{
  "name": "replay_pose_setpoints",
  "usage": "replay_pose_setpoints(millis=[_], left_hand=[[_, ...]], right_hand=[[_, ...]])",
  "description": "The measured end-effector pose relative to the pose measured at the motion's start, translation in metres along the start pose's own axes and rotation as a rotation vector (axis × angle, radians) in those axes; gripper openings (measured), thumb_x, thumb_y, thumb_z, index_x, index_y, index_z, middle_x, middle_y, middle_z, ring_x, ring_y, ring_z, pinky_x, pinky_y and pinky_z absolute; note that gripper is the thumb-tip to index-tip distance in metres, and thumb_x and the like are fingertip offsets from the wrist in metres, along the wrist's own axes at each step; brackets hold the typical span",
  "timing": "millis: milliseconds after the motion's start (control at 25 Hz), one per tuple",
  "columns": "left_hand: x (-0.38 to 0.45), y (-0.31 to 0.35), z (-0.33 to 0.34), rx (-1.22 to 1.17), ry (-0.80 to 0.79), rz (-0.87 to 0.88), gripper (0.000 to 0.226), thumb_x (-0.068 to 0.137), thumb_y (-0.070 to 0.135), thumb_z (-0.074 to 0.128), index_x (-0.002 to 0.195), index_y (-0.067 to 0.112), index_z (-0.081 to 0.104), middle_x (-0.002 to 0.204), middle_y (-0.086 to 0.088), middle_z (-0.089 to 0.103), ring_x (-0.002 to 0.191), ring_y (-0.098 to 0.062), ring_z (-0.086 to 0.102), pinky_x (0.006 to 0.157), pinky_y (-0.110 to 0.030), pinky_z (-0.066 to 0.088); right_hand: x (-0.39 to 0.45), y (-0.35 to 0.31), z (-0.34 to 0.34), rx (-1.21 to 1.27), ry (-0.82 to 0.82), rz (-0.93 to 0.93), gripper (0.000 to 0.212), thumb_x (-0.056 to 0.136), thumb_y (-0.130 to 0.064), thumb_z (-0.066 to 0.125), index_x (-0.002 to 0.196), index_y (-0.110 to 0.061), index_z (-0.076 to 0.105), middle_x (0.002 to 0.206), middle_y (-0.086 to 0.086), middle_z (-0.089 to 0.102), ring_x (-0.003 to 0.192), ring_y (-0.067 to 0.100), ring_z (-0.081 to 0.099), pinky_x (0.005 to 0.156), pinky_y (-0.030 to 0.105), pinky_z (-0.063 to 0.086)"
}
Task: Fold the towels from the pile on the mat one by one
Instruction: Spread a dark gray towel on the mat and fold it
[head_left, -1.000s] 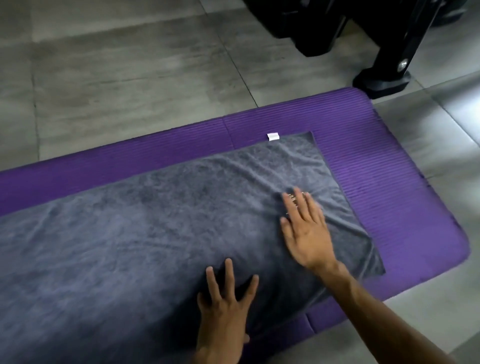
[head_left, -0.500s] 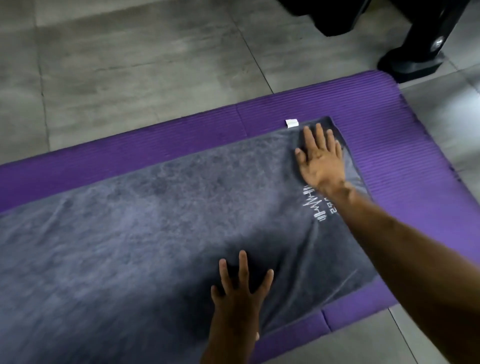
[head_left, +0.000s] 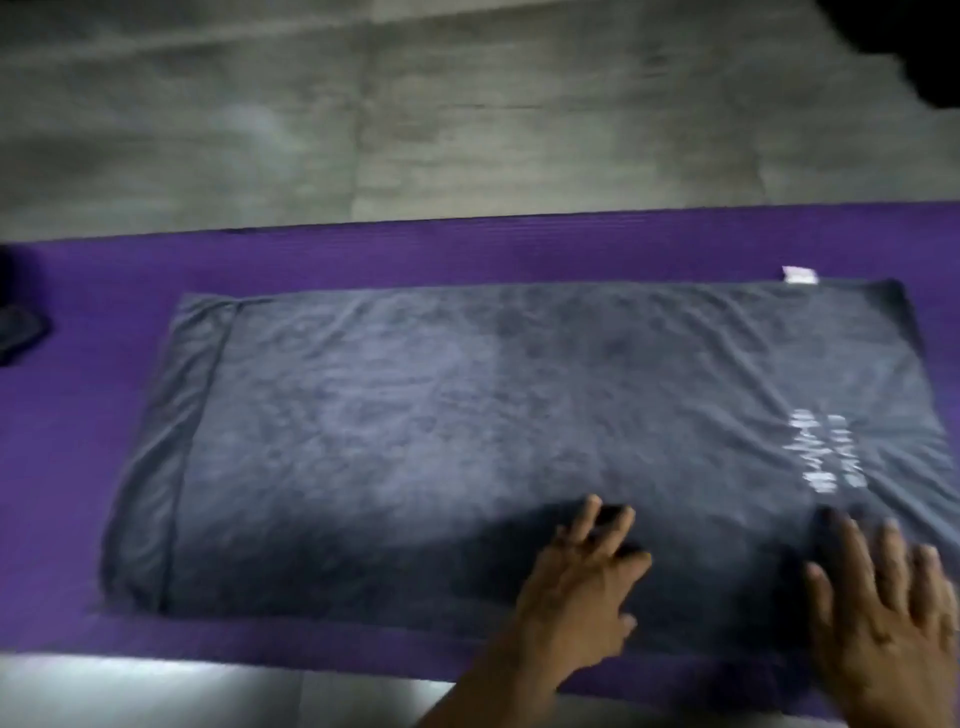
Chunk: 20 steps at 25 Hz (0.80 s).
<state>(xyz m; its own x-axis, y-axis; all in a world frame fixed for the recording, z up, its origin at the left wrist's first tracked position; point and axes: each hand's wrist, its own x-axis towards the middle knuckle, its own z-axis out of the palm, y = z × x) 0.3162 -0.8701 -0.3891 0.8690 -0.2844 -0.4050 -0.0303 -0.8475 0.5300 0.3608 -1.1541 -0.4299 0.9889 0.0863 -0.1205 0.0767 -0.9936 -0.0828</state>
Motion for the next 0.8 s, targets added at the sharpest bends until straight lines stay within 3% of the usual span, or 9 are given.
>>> replay_pose_setpoints(millis=[120, 240, 360, 480, 560, 640, 720, 800], left_hand=[[-0.049, -0.063, 0.006, -0.186, 0.461, -0.092, 0.029, 0.090, 0.030, 0.053, 0.117, 0.029, 0.064, 0.143, 0.009, 0.048, 0.126, -0.015, 0.048, 0.101, -0.033, 0.046], [-0.108, -0.136, 0.001, -0.085, 0.764, -0.327, 0.021, 0.089, 0.026, 0.053, 0.107, 0.024, 0.065, 0.118, 0.002, 0.061, 0.105, -0.021, 0.057, 0.093, -0.032, 0.048], [-0.174, -0.223, -0.025, -0.057, 0.935, -0.719, 0.031, 0.084, 0.029, 0.046, 0.106, 0.014, 0.063, 0.105, -0.011, 0.062, 0.091, -0.034, 0.057, 0.089, -0.035, 0.040], [-0.241, -0.293, -0.036, -0.025, 0.862, -0.995, 0.045, 0.081, 0.037, 0.041, 0.110, 0.009, 0.061, 0.104, -0.017, 0.058, 0.087, -0.039, 0.053, 0.084, -0.043, 0.040], [-0.270, -0.309, -0.030, 0.043, 0.711, -0.967, 0.046, 0.086, 0.040, 0.037, 0.114, 0.010, 0.060, 0.107, -0.016, 0.056, 0.091, -0.038, 0.051, 0.083, -0.047, 0.047], [-0.287, -0.315, -0.020, 0.119, 0.646, -0.812, 0.041, 0.092, 0.037, 0.038, 0.118, 0.012, 0.058, 0.108, -0.013, 0.056, 0.094, -0.035, 0.050, 0.086, -0.046, 0.047], [-0.295, -0.326, -0.025, 0.099, 0.690, -0.709, 0.035, 0.094, 0.036, 0.039, 0.116, 0.014, 0.058, 0.106, -0.010, 0.060, 0.092, -0.036, 0.055, 0.084, -0.045, 0.048], [-0.287, -0.340, -0.041, 0.027, 0.794, -0.833, 0.034, 0.092, 0.038, 0.045, 0.115, 0.016, 0.057, 0.104, -0.010, 0.061, 0.090, -0.039, 0.058, 0.078, -0.048, 0.050]], right_hand=[[0.012, -0.107, 0.018, 0.085, 0.072, -0.440, 0.053, 0.102, -0.034, 0.034, 0.135, 0.002, 0.054, 0.149, 0.026, 0.040, 0.140, 0.044, 0.033, 0.110, 0.062, 0.031], [-0.009, -0.242, 0.026, 0.202, -0.024, -0.741, 0.053, 0.101, -0.039, 0.031, 0.137, -0.008, 0.053, 0.149, 0.016, 0.044, 0.139, 0.035, 0.039, 0.111, 0.049, 0.031], [-0.021, -0.344, 0.043, 0.167, -0.132, -1.036, 0.055, 0.102, -0.044, 0.024, 0.143, -0.016, 0.049, 0.155, 0.008, 0.038, 0.143, 0.029, 0.035, 0.113, 0.046, 0.028], [-0.017, -0.399, 0.062, 0.081, -0.138, -1.100, 0.055, 0.101, -0.044, 0.025, 0.146, -0.018, 0.045, 0.157, 0.006, 0.035, 0.145, 0.030, 0.030, 0.115, 0.049, 0.026], [-0.017, -0.409, 0.069, 0.038, -0.120, -1.106, 0.055, 0.101, -0.042, 0.027, 0.150, -0.019, 0.038, 0.159, 0.006, 0.030, 0.147, 0.030, 0.025, 0.117, 0.051, 0.024], [-0.016, -0.407, 0.073, 0.042, -0.082, -1.115, 0.056, 0.101, -0.042, 0.028, 0.152, -0.019, 0.032, 0.161, 0.005, 0.026, 0.149, 0.029, 0.021, 0.118, 0.052, 0.022], [-0.015, -0.407, 0.073, 0.049, -0.080, -1.118, 0.056, 0.101, -0.042, 0.029, 0.152, -0.019, 0.031, 0.161, 0.005, 0.024, 0.149, 0.029, 0.019, 0.118, 0.052, 0.021], [-0.016, -0.408, 0.073, 0.053, -0.089, -1.121, 0.056, 0.101, -0.042, 0.029, 0.152, -0.020, 0.031, 0.161, 0.005, 0.024, 0.149, 0.029, 0.019, 0.118, 0.052, 0.021]])
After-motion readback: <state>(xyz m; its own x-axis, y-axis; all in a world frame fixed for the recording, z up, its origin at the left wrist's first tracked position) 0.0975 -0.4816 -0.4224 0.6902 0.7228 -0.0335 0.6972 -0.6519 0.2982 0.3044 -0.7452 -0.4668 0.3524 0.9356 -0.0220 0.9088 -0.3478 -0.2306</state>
